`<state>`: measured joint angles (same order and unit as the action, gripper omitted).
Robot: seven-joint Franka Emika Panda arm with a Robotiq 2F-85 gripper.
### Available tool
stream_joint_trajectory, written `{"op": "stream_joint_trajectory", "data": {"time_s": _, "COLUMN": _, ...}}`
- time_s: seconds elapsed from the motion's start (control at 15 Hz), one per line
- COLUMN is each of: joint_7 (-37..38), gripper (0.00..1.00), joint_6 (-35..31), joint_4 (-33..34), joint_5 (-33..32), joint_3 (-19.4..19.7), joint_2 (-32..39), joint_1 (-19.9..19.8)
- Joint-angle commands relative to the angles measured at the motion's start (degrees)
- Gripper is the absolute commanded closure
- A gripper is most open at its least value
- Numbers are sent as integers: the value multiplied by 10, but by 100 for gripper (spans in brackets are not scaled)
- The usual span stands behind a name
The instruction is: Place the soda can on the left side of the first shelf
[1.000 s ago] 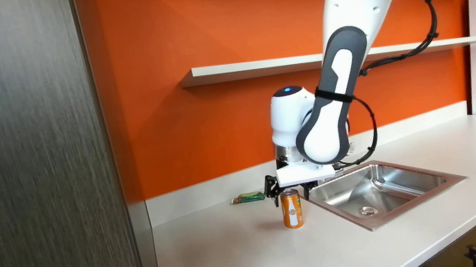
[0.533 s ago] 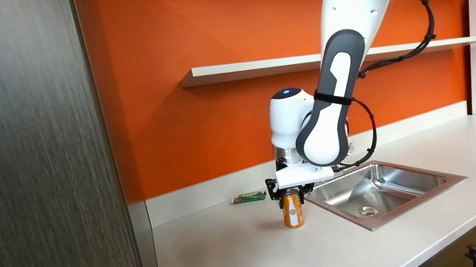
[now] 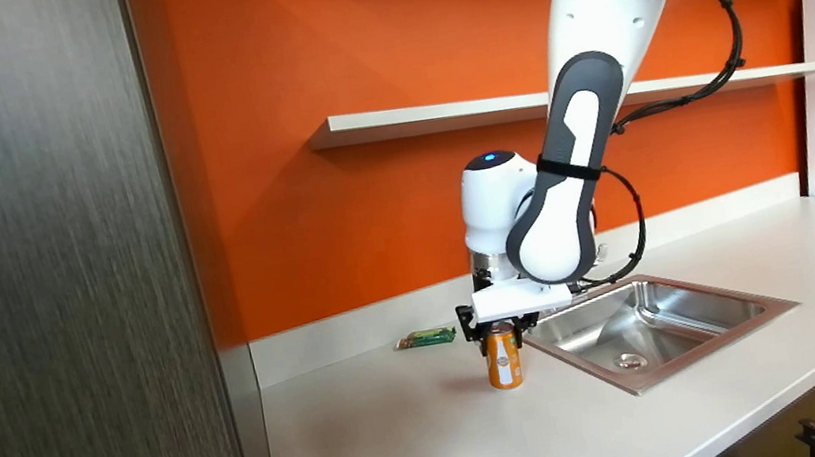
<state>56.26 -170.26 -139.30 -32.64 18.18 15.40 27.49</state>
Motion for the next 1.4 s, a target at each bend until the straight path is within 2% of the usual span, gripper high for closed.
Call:
{"op": "stream_joint_trajectory", "data": {"time_s": 0.0, "joint_7": -9, "gripper": 62, "joint_6": 54, "joint_4": -2, "joint_5": 6, "joint_3": -5, "joint_2": -37, "joint_1": 3}}
{"op": "stream_joint_trajectory", "data": {"time_s": 0.53, "joint_7": -65, "gripper": 62, "joint_6": 169, "joint_4": -10, "joint_5": 46, "joint_3": -27, "joint_2": -134, "joint_1": 1}}
{"op": "stream_joint_trajectory", "data": {"time_s": 0.6, "joint_7": -66, "gripper": 62, "joint_6": 185, "joint_4": -8, "joint_5": 38, "joint_3": -89, "joint_2": -148, "joint_1": -59}}
{"op": "stream_joint_trajectory", "data": {"time_s": 0.8, "joint_7": -81, "gripper": 62, "joint_6": 233, "joint_4": -6, "joint_5": 50, "joint_3": -140, "joint_2": -190, "joint_1": -98}}
{"op": "stream_joint_trajectory", "data": {"time_s": 1.07, "joint_7": -138, "gripper": 62, "joint_6": 306, "joint_4": 0, "joint_5": 99, "joint_3": -195, "joint_2": -247, "joint_1": -140}}
{"op": "stream_joint_trajectory", "data": {"time_s": 1.33, "joint_7": -188, "gripper": 62, "joint_6": 358, "joint_4": 9, "joint_5": 129, "joint_3": -225, "joint_2": -299, "joint_1": -171}}
